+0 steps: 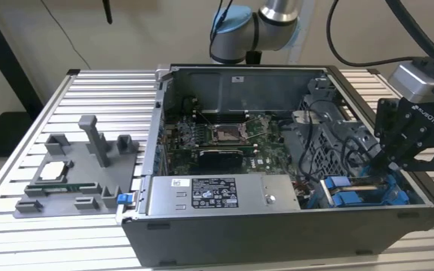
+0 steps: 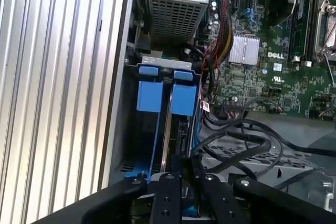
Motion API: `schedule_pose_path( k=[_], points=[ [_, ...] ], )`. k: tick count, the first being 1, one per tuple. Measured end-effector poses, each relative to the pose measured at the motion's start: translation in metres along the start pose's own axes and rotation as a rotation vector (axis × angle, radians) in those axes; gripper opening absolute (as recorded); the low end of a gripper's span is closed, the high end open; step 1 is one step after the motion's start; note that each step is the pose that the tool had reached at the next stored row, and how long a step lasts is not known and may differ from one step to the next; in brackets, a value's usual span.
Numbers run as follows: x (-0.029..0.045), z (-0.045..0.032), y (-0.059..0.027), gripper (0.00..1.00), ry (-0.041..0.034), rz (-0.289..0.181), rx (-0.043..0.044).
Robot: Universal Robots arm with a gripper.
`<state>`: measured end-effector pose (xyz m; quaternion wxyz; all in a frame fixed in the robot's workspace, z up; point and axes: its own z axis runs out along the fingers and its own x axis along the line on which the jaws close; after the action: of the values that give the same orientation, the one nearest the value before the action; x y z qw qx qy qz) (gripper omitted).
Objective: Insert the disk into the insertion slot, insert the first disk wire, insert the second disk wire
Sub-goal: 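Insert the first disk wire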
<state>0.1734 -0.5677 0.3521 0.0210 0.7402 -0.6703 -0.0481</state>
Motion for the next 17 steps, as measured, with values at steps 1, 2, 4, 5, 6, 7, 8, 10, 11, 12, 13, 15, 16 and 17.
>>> schedule_pose_path(
  k=[1, 2, 4, 5, 6, 7, 8, 10, 11, 12, 13, 15, 16, 17],
  points=[
    [0.0000, -0.0001, -0.0001, 0.00, -0.0011, 0.000, 0.0002],
    [-0.0001, 0.0000, -0.0001, 0.00, -0.0013, 0.000, 0.0002],
    [-0.0002, 0.0004, -0.0002, 0.00, -0.0018, 0.000, 0.0008],
    [-0.0003, 0.0010, -0.0003, 0.00, -0.0016, 0.000, 0.0036],
    [-0.0003, 0.0015, -0.0003, 0.00, -0.0012, 0.001, 0.0075],
    [-0.0004, 0.0022, -0.0004, 0.00, -0.0009, 0.003, 0.0119],
    [-0.0005, 0.0028, -0.0003, 0.00, -0.0008, 0.006, 0.0163],
    [-0.0011, 0.0040, 0.0001, 0.00, -0.0008, 0.013, 0.0223],
    [-0.0013, 0.0045, 0.0005, 0.00, -0.0011, 0.017, 0.0233],
    [-0.0016, 0.0049, 0.0009, 0.00, -0.0013, 0.021, 0.0243],
    [-0.0017, 0.0054, 0.0012, 0.00, -0.0015, 0.024, 0.0253],
    [-0.0018, 0.0063, 0.0013, 0.00, -0.0013, 0.037, 0.0275],
    [-0.0017, 0.0066, 0.0013, 0.00, -0.0007, 0.041, 0.0287],
    [-0.0017, 0.0069, 0.0013, 0.00, 0.0001, 0.047, 0.0298]
  ],
)
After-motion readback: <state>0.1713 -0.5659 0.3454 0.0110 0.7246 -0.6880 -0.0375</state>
